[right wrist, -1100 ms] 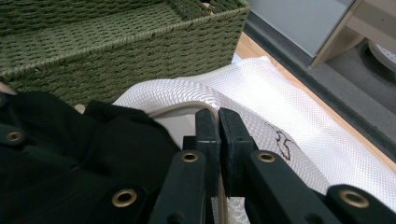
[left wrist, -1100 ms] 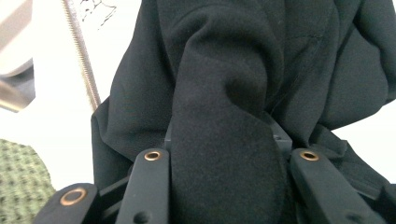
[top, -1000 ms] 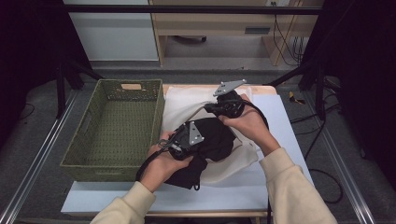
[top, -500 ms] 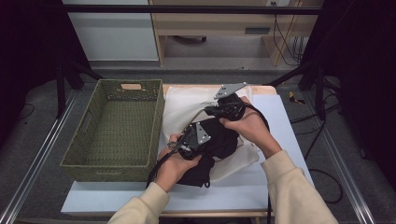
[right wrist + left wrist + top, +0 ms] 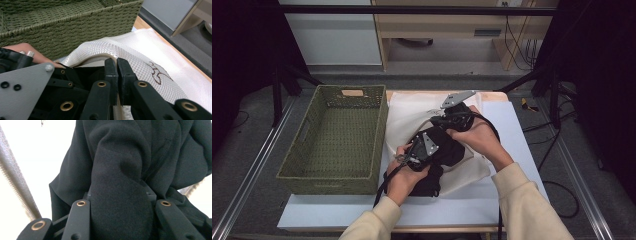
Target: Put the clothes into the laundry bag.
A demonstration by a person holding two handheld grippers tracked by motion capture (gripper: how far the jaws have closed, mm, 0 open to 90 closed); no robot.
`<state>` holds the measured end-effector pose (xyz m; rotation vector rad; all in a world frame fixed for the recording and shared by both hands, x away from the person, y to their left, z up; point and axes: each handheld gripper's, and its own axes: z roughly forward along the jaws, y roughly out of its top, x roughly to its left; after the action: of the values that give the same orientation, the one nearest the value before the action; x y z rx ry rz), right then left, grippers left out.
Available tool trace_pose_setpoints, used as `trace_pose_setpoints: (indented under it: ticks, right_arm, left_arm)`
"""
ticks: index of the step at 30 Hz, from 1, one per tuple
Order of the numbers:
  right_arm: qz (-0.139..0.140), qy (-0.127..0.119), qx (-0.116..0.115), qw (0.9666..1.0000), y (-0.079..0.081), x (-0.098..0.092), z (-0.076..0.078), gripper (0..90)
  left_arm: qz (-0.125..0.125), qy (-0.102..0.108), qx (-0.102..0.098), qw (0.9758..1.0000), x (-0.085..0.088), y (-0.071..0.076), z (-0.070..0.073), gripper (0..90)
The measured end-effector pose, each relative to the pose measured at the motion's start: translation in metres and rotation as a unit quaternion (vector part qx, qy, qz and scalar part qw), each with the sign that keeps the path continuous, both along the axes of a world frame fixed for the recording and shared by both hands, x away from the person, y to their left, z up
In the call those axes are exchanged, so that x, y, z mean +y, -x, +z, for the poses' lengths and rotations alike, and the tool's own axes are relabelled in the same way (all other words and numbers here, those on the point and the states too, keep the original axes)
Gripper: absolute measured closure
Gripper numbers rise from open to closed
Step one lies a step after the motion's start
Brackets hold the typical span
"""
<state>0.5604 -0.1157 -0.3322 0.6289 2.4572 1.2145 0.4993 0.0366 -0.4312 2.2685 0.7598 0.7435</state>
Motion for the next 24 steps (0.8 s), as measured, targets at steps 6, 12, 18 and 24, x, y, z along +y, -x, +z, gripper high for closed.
trace_pose_setpoints:
  ticks: [6,12,18,24]
  right_arm:
    - [0.000,0.001,0.002,1.0000,0.0000,0.0001,-0.0017,87.5]
    - [0.002,0.002,0.001,1.0000,0.0001,-0.0007,-0.0022,87.5]
    - [0.001,0.001,0.002,1.0000,0.0000,-0.0010,-0.0021,87.5]
    - [0.002,0.002,0.002,1.0000,0.0002,-0.0001,-0.0022,87.5]
  left_arm:
    - [0.006,0.000,-0.015,0.9999,-0.0006,0.0010,-0.0040,62.8]
    - [0.006,0.005,-0.022,0.9997,0.0014,0.0028,-0.0032,62.9]
    - [0.004,0.012,-0.036,0.9993,0.0012,0.0065,0.0012,62.9]
    - [0.008,0.007,-0.036,0.9993,-0.0001,0.0041,-0.0055,62.9]
